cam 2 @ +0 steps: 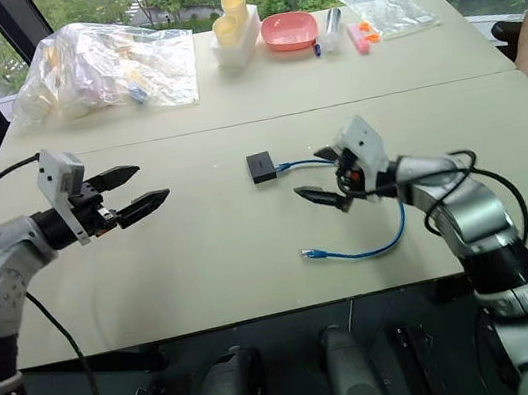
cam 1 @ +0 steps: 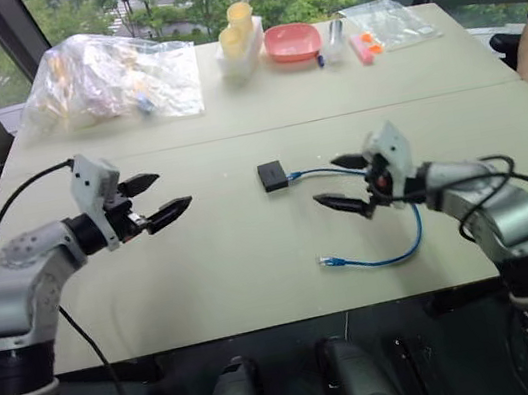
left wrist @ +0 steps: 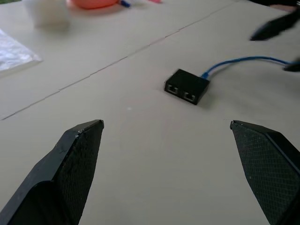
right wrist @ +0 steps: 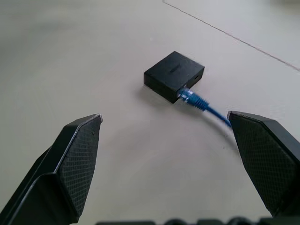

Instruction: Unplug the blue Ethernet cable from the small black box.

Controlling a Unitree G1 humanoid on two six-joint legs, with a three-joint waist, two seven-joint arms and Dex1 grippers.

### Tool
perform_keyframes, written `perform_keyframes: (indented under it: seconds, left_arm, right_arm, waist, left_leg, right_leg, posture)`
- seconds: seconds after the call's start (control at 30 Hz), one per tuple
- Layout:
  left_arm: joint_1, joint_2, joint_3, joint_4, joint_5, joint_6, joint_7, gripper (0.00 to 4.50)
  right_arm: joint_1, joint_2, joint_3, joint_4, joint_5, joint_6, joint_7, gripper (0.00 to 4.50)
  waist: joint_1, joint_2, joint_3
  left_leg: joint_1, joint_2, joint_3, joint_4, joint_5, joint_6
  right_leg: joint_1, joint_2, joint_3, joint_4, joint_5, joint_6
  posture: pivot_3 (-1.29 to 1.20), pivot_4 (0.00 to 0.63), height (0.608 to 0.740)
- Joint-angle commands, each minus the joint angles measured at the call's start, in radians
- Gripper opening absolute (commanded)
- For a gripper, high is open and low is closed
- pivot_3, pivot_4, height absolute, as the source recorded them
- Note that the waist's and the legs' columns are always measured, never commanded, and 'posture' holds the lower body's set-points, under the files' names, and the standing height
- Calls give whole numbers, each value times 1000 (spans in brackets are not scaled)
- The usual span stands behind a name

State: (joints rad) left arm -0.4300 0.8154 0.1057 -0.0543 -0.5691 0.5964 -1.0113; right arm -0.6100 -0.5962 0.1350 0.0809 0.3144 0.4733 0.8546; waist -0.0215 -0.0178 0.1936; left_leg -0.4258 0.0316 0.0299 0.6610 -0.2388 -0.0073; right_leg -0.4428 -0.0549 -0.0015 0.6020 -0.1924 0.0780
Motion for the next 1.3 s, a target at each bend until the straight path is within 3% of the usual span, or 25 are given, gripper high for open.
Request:
perform_keyframes:
  seconds: [0.03, 0.2, 0.33, 0.63, 0.73, 0.97, 1.0, 1.13, 1.3]
  left_arm:
    - [-45, 35, -29, 22, -24, 15, -132, 4460]
    - [-91, 11, 11, 31, -50, 34, -135, 4460]
    - [-41, -4, 67, -42, -96, 80, -83, 4460]
    - [66, -1, 122, -158, -133, 125, -6, 4460]
    - [70, -5, 109, -160, -124, 119, 6, 4490]
    - [36, -5, 78, -123, -110, 105, 0, 4490]
    - [24, -5, 71, -106, -104, 99, -5, 4490]
    - [-41, -20, 44, -12, -87, 82, -40, 4490]
    - [-162, -73, 14, 164, -84, 74, -100, 4490]
  right_arm:
    - [-118, 63, 59, 176, -62, -98, 69, 4500]
    - [-348, 157, 120, 692, -169, -282, 212, 4500]
    - [-487, 195, 150, 1026, -276, -418, 242, 4500]
    - [-538, 233, 120, 1209, -380, -519, 249, 4500]
    - [-534, 261, 106, 1210, -395, -556, 230, 3753]
    - [-495, 261, 125, 1186, -465, -659, 188, 275]
    - [-487, 253, 123, 1169, -472, -688, 163, 71]
    - [-447, 215, 106, 1046, -498, -826, 28, 71]
    - [-341, 158, 88, 730, -532, -934, -106, 71]
  waist:
    - [2, 0, 0]
    - [10, 0, 1]
    - [3, 0, 1]
    - [3, -1, 1]
    - [0, -1, 1]
    - [-19, -1, 1]
    - [-19, -1, 1]
    - [-17, 0, 1]
    - [-20, 0, 1]
  left_leg:
    - [0, 0, 0, -1, 0, 0]
    - [-1, 0, -1, -1, 0, 0]
    - [-1, 0, -1, -1, 0, 0]
    - [3, 1, -1, -2, 1, -1]
    - [5, 1, -1, 0, 1, -1]
    - [11, 1, -1, 0, 1, -2]
    - [12, 1, -1, 0, 1, -2]
    - [15, 1, -2, 0, 1, -2]
    - [14, 1, 0, -1, 1, -2]
  right_leg:
    - [0, 0, 0, 0, 0, 0]
    - [0, 1, 0, 0, 0, 0]
    - [0, 1, 1, -1, 0, 1]
    - [1, 2, 1, 6, 0, 0]
    - [1, 2, 2, 9, 0, 0]
    - [5, 3, 3, 13, 0, 0]
    - [5, 3, 3, 13, 0, 0]
    - [9, 3, 3, 12, -1, 0]
    - [7, 3, 4, 11, -1, 1]
  posture:
    - [0, 150, 740]
    - [0, 150, 740]
    - [0, 150, 740]
    - [0, 150, 740]
    - [0, 150, 740]
    - [0, 150, 740]
    - [0, 150, 740]
    - [0, 150, 740]
    - [0, 150, 740]
